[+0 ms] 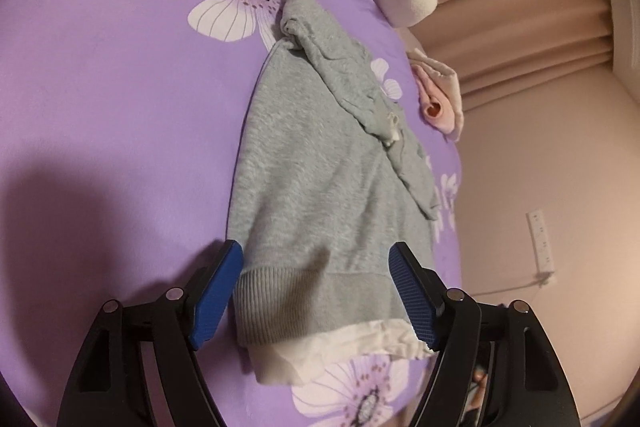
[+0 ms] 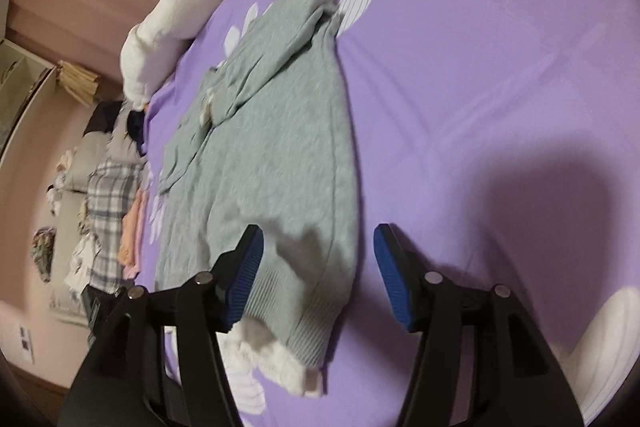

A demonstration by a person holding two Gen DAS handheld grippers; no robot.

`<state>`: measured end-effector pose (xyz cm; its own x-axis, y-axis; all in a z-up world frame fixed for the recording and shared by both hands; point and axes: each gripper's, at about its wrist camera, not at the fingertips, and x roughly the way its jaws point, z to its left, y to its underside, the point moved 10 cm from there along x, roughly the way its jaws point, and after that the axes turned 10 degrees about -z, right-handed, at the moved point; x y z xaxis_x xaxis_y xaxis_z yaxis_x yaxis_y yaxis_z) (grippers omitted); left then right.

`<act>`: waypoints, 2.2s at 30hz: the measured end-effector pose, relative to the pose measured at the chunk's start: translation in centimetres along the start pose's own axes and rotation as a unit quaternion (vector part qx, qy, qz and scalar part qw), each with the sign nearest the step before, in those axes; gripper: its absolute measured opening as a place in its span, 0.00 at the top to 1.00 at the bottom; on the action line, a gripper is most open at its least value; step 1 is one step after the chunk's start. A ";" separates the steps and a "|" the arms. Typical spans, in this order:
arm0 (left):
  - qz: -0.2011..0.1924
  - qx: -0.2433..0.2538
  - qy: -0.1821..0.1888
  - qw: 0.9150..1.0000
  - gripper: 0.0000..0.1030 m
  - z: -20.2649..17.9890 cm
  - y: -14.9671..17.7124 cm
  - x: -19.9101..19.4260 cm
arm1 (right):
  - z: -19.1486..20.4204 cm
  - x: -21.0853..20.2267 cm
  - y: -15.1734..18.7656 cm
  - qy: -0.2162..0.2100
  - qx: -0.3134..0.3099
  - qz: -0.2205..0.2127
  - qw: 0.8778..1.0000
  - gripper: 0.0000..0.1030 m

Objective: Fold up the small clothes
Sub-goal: 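Grasp the hem with both tools and lift it toward the collar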

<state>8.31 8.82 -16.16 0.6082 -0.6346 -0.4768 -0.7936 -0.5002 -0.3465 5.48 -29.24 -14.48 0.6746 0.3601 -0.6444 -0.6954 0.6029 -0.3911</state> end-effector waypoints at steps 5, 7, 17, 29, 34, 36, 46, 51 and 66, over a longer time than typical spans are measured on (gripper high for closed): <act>0.023 -0.011 0.001 1.000 0.24 0.9 1.1 -0.4 | 0.6 0.1 1.1 -0.031 0.015 0.022 0.999 0.40; 0.025 -0.011 0.005 1.000 0.24 0.8 1.2 -0.4 | 0.8 0.3 1.4 -0.041 0.022 0.026 0.999 0.40; 0.036 -0.024 0.012 0.999 0.24 -0.3 0.3 2.4 | 3.1 3.3 0.4 -0.079 0.039 0.022 0.996 0.38; 0.052 -0.018 0.035 0.998 0.24 -0.8 2.3 1.2 | 4.2 3.0 2.9 -0.085 0.019 0.052 0.995 0.41; 0.060 -0.015 0.042 0.997 0.24 -1.2 3.2 0.8 | 4.2 2.4 3.7 -0.085 0.020 0.059 0.994 0.41; 0.061 -0.014 0.042 0.997 0.24 -1.2 3.4 0.7 | 4.2 2.4 3.7 -0.085 0.027 0.056 0.994 0.41; 0.064 -0.013 0.034 0.997 0.24 -1.6 3.6 1.9 | 3.9 2.6 3.9 -0.086 0.036 0.043 0.995 0.41; 0.063 -0.018 0.035 0.997 0.24 -2.1 3.4 2.7 | 4.2 2.8 3.9 -0.078 0.024 0.037 0.996 0.41; 0.071 -0.008 0.029 0.997 0.24 -2.5 3.8 3.5 | 4.5 3.0 4.0 -0.066 0.007 0.026 0.997 0.41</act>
<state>7.43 3.19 -17.12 0.4905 -0.7318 -0.4732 -0.8715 -0.4122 -0.2659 5.82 -22.51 -15.02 0.6658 0.4814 -0.5701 -0.7269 0.5908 -0.3500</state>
